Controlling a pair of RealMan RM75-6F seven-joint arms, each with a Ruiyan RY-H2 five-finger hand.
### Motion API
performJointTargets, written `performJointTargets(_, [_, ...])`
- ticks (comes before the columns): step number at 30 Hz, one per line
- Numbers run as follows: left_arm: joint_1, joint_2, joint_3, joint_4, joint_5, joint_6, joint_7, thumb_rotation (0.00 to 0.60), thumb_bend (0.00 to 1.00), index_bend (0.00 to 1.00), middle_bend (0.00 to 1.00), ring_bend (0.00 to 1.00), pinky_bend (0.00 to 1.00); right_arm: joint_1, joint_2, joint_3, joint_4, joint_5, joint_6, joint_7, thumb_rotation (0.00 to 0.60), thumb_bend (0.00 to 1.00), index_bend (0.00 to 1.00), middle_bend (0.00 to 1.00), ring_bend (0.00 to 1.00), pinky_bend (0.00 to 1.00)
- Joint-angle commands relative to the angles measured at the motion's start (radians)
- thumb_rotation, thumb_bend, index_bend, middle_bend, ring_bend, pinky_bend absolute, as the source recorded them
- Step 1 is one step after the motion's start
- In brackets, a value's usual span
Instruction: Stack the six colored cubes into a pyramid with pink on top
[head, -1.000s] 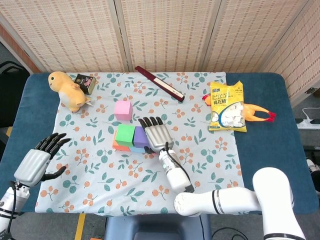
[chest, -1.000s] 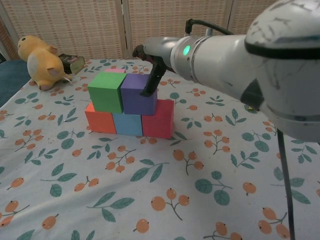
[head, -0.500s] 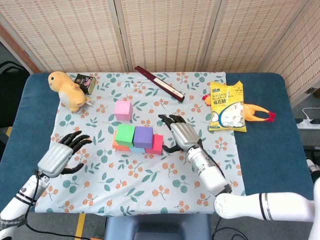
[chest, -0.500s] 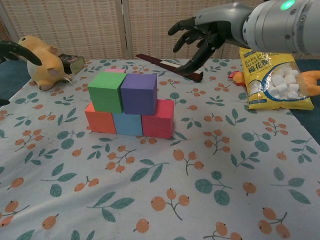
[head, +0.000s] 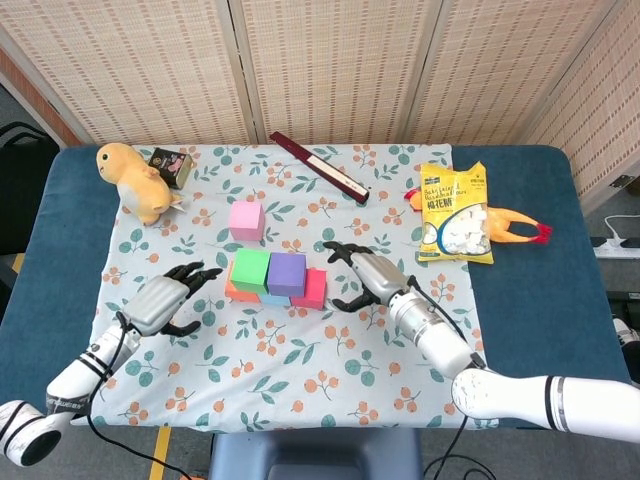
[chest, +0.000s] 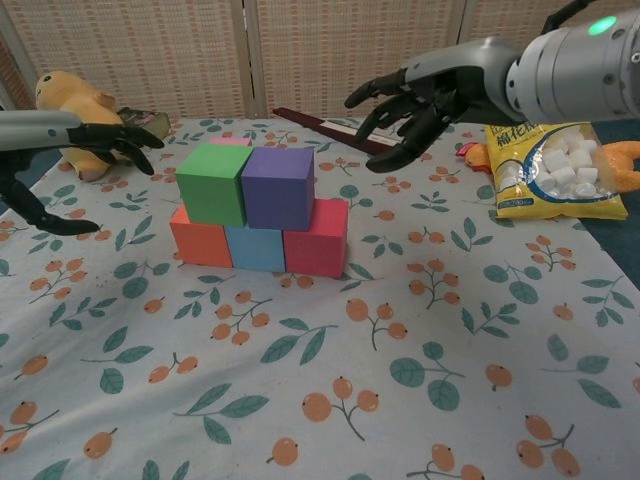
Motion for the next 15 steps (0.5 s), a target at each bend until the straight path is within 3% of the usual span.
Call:
performJointTargets(1, [-0.015, -0.021, -0.004, 0.024, -0.031, -0.023, -0.006, 0.600, 0.33, 0.00, 0.16, 0.05, 0.14, 0.024, -0.023, -0.020, 0.028, 0.010, -0.016, 0.018, 0.600, 0.24, 0.00, 0.19, 0.00, 0.03])
performJointTargets(15, [-0.053, -0.084, -0.001, 0.079, -0.061, -0.059, -0.055, 0.600, 0.32, 0.00, 0.16, 0.05, 0.14, 0.109, -0.130, -0.074, 0.110, 0.029, -0.006, 0.050, 0.600, 0.24, 0.00, 0.19, 0.00, 0.02])
